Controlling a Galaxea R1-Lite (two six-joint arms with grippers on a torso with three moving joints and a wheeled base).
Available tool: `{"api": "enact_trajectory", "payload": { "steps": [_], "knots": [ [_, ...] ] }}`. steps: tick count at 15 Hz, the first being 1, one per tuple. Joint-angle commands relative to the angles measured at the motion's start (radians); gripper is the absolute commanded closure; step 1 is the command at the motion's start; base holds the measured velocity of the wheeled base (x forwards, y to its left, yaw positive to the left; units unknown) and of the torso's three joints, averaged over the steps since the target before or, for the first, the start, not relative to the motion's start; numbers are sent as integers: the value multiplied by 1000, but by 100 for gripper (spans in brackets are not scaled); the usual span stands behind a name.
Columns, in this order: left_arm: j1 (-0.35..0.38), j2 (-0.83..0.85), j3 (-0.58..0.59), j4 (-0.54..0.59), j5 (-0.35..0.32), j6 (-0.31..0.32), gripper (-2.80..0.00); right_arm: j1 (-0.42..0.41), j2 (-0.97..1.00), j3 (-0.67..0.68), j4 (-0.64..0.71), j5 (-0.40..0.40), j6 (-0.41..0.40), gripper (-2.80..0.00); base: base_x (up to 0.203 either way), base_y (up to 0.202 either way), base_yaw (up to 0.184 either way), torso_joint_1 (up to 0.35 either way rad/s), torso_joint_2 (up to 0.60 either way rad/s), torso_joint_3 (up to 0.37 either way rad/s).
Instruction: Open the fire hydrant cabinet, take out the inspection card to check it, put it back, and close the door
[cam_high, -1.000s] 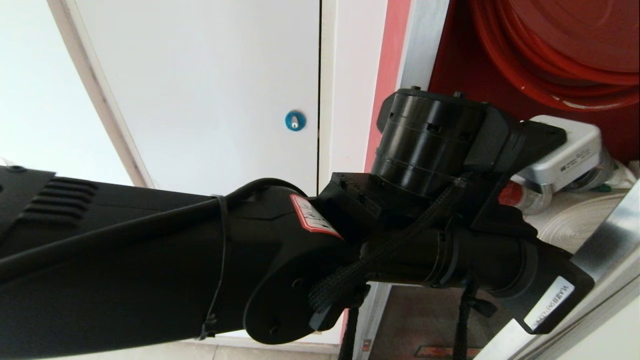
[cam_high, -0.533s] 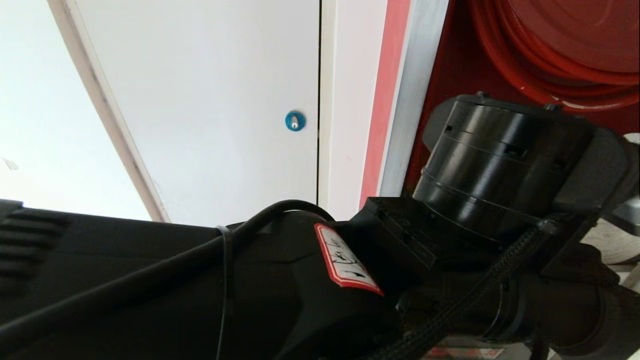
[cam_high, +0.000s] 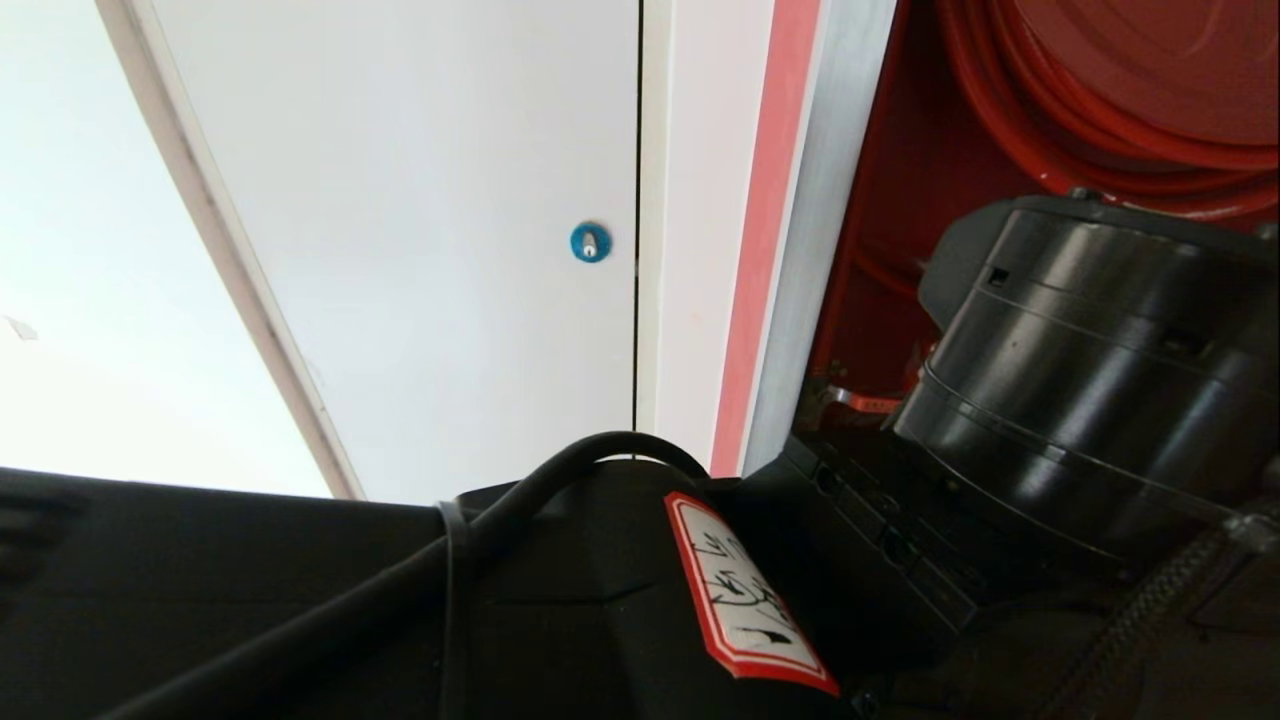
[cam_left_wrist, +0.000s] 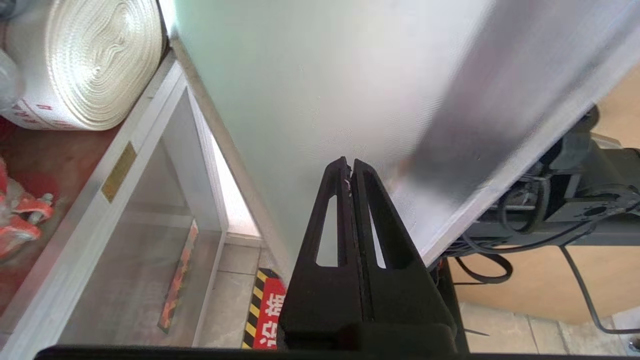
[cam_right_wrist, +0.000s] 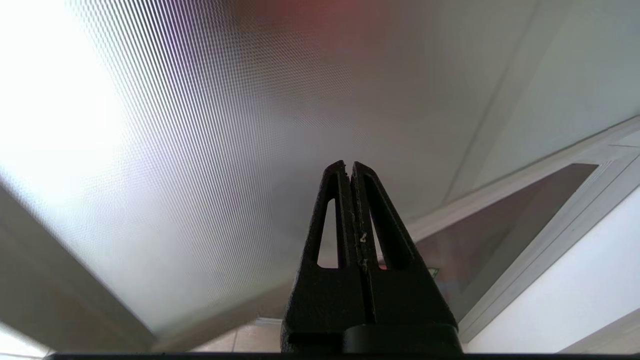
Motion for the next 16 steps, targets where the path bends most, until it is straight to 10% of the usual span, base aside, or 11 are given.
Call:
{"api": "enact_trajectory", "payload": {
  "steps": [1, 8, 16],
  "knots": [
    [-3, 2, 0, -1, -1, 2, 0, 0, 2, 0, 0, 0, 0, 0, 0, 0, 0, 0, 0, 0],
    [27, -10, 124, -14, 2, -2, 0, 0, 2, 0, 0, 0, 0, 0, 0, 0, 0, 0, 0, 0],
    [366, -246, 500, -18, -3, 3, 0, 0, 2, 0, 0, 0, 0, 0, 0, 0, 0, 0, 0, 0]
  ]
}}
